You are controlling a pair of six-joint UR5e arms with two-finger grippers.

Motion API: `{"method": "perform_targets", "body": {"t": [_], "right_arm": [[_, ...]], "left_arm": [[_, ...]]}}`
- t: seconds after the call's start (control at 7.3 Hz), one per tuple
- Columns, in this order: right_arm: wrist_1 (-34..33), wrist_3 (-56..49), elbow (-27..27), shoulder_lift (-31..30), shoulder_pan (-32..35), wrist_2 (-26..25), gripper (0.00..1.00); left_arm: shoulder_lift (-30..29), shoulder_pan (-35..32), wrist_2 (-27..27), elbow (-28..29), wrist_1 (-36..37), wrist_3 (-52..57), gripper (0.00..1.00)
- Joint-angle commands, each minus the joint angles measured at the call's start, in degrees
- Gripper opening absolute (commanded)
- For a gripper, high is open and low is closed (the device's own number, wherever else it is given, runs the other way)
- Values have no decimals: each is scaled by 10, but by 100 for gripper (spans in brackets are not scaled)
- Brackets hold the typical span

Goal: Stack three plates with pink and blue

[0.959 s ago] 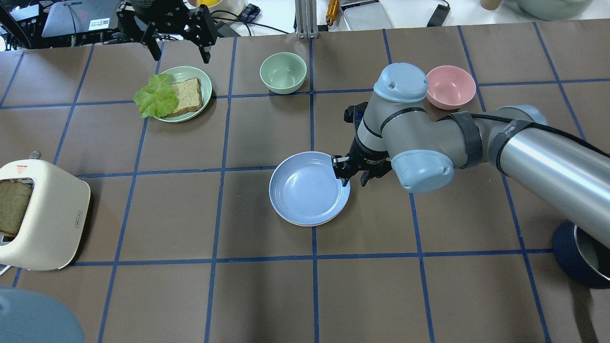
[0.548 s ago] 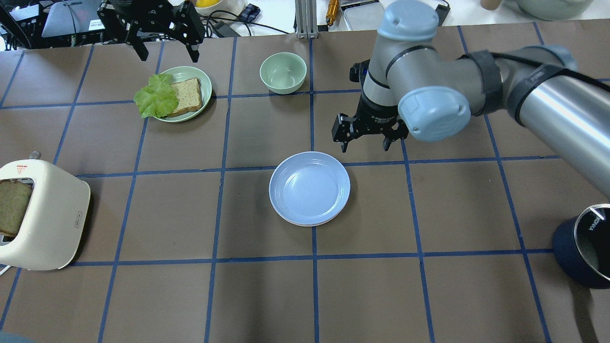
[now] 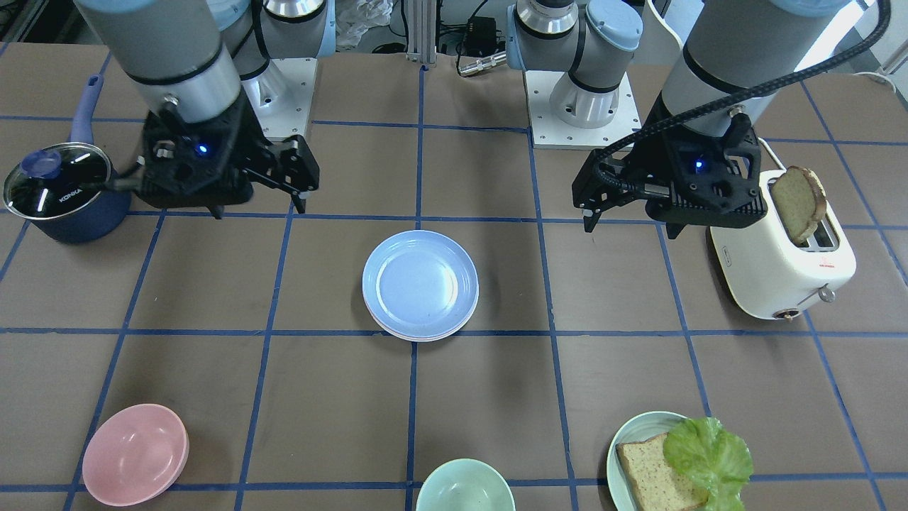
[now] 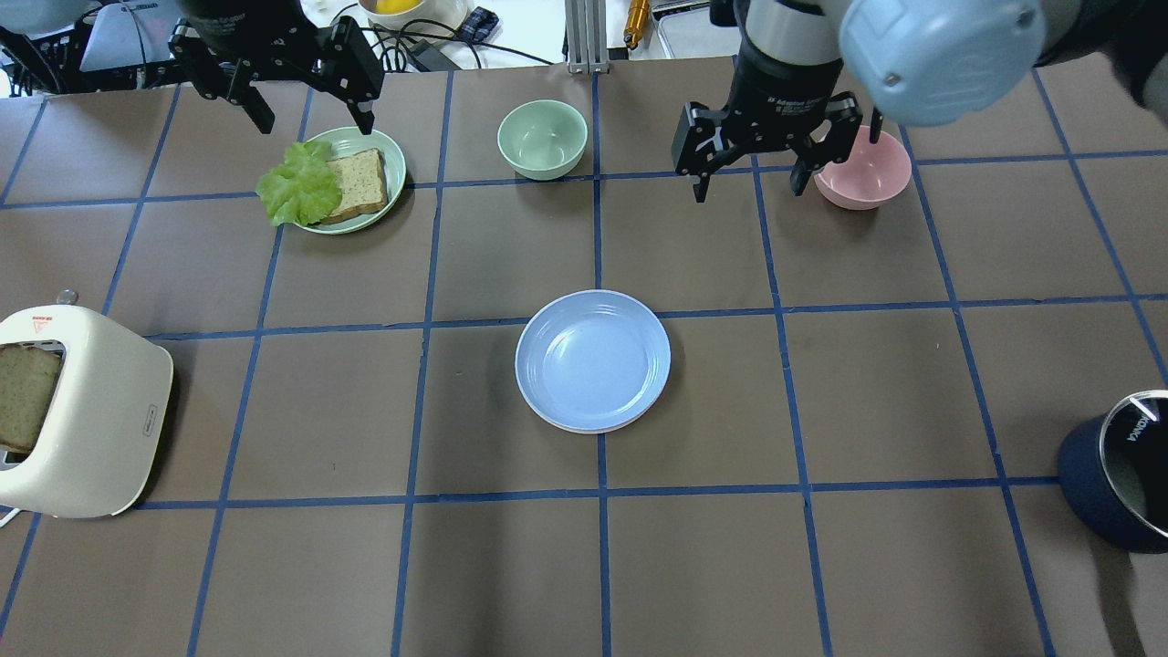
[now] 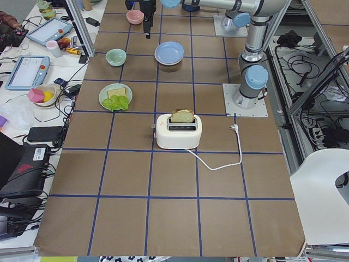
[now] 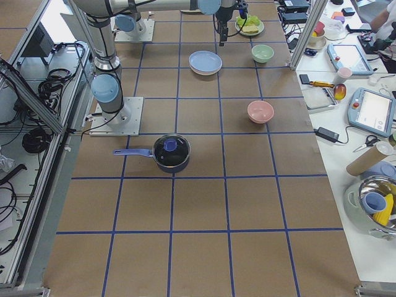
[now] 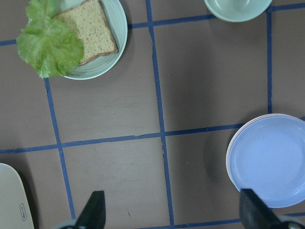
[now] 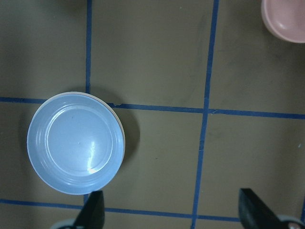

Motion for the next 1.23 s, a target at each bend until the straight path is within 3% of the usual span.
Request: {"method": "perform_targets", "body": {"t": [0.0,1.1], "right_arm": [[18,-36,59,-76,-43,-1,100],[23,-10,64,-84,-47,-3,100]], "left_arm": [[40,3,2,-72,41,4,100],[51,26,7,-76,32,36,100]]}}
